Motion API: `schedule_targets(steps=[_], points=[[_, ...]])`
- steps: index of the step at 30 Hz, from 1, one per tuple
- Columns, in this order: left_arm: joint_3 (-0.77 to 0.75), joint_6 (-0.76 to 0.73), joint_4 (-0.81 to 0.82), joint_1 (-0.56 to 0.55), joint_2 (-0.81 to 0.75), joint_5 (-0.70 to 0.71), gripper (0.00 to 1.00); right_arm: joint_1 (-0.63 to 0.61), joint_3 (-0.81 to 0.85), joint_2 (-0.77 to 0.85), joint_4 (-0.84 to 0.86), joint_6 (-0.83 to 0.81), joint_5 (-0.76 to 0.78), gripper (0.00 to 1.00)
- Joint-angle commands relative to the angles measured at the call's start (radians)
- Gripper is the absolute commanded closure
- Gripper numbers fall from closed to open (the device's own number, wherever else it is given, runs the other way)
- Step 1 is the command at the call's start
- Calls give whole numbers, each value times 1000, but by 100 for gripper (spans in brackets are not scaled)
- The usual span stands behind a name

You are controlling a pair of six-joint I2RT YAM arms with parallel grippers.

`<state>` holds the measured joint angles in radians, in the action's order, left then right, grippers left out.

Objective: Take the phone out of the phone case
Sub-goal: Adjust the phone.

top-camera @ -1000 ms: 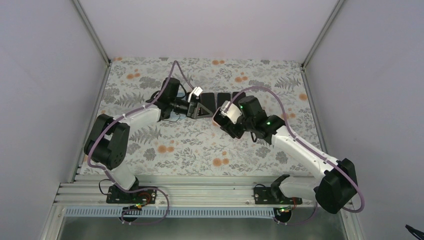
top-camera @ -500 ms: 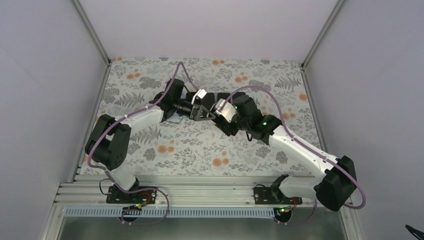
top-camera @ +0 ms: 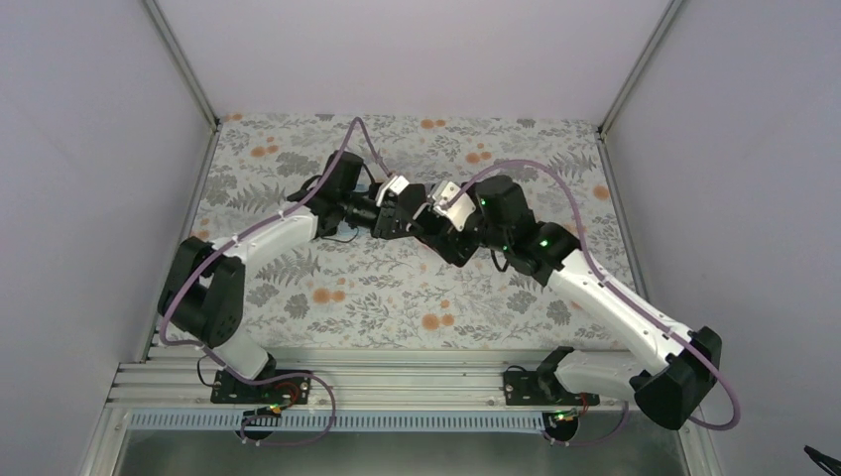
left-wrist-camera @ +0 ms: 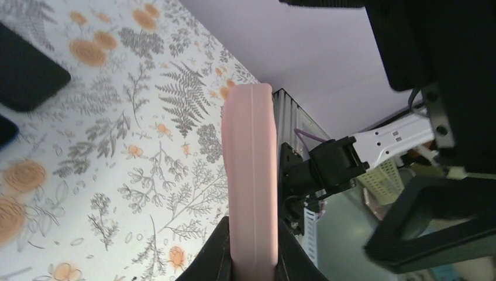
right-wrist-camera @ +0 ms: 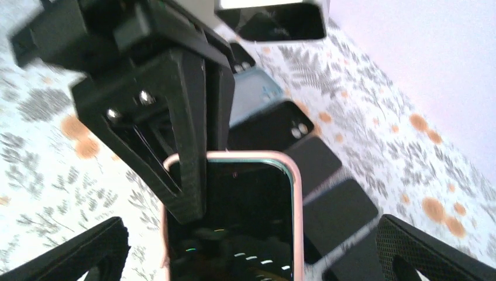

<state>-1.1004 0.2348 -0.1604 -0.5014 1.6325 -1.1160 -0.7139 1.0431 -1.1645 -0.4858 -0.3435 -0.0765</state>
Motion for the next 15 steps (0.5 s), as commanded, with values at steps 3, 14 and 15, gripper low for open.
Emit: schedule_targets(steps=[3,14,15], points=[[-83,-304,-177,-3,-146,-3,98,50,138,7,-88,-21,-268,1],[-218,-751,-617,-2,-222,72,98,131,302,-7,-243,-156,-533,1],[-238,-780,-655,-2,-218,81,98,130,316,-15,-271,-181,-547,1]])
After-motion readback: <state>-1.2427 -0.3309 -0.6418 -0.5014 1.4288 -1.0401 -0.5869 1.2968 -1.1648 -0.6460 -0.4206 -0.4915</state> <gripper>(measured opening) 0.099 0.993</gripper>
